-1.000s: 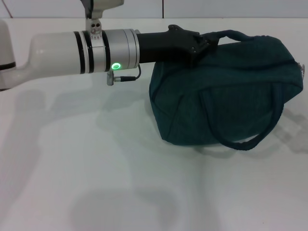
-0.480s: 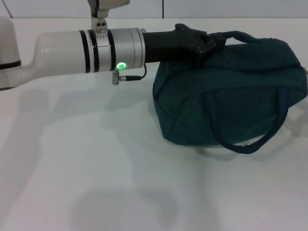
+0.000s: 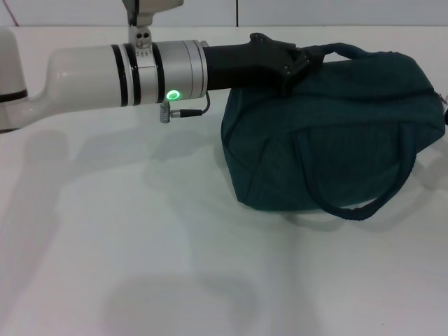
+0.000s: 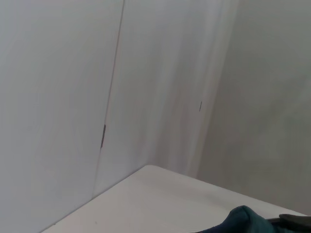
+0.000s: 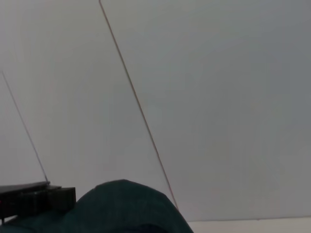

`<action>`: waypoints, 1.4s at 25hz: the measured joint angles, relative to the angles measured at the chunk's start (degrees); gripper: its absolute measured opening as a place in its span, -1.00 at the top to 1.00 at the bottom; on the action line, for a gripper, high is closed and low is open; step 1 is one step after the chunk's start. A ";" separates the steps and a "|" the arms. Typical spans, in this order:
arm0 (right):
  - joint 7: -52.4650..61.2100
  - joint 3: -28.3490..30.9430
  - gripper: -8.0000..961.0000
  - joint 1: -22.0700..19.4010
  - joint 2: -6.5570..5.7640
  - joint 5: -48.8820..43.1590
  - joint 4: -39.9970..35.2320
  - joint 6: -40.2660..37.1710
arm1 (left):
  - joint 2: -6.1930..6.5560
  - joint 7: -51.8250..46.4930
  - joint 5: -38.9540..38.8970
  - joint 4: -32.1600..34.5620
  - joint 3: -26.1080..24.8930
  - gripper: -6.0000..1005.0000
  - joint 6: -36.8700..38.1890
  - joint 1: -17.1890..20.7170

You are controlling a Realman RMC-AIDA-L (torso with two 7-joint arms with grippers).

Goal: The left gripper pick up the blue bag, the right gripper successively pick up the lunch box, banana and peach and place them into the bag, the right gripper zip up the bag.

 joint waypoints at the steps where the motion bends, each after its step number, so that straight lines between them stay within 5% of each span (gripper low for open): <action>1: -0.12 -0.03 -0.03 0.24 -0.05 -0.31 -0.26 0.47 | 0.00 0.16 0.00 -0.03 0.00 0.99 0.00 0.02; 11: -0.26 0.10 0.04 2.15 0.31 -8.26 -5.33 3.94 | 0.05 1.12 -0.36 -0.13 -0.03 0.99 0.00 -0.10; 31: -0.30 0.06 0.18 1.61 0.35 -8.64 -6.25 3.46 | 0.04 1.89 -1.67 -0.23 0.01 0.99 -0.35 0.11; 35: -0.30 -0.07 0.43 1.63 0.23 -8.68 -6.25 3.02 | 0.04 1.90 -1.68 -0.23 0.01 0.99 -0.36 0.14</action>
